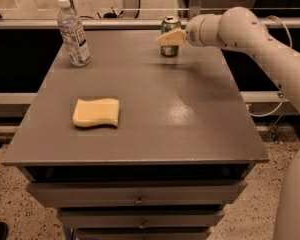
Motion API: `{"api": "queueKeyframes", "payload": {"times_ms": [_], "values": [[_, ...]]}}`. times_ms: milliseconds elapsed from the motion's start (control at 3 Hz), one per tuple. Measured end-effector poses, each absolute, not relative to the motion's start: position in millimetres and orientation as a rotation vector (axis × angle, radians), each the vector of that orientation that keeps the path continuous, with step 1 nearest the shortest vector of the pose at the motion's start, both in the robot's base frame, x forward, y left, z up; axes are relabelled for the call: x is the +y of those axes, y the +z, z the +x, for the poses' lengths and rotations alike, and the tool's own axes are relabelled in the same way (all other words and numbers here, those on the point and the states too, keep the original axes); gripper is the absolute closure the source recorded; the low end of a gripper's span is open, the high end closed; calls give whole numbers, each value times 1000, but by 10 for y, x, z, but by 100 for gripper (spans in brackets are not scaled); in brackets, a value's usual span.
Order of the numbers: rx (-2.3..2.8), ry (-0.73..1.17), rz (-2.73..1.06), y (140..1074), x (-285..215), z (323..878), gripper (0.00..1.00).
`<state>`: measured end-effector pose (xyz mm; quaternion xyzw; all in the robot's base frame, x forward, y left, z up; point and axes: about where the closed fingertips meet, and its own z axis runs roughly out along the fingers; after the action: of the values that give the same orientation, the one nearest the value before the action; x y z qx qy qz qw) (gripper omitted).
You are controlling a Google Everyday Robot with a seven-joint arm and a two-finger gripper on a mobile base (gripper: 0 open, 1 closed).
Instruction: Move green can near sponge
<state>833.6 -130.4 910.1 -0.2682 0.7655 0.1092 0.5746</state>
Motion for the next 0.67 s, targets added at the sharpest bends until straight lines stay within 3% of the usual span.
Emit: {"api": "queueKeyframes", "payload": {"times_ms": [667], "values": [[1776,320,-592,9039,-1103,8530,47]]}}
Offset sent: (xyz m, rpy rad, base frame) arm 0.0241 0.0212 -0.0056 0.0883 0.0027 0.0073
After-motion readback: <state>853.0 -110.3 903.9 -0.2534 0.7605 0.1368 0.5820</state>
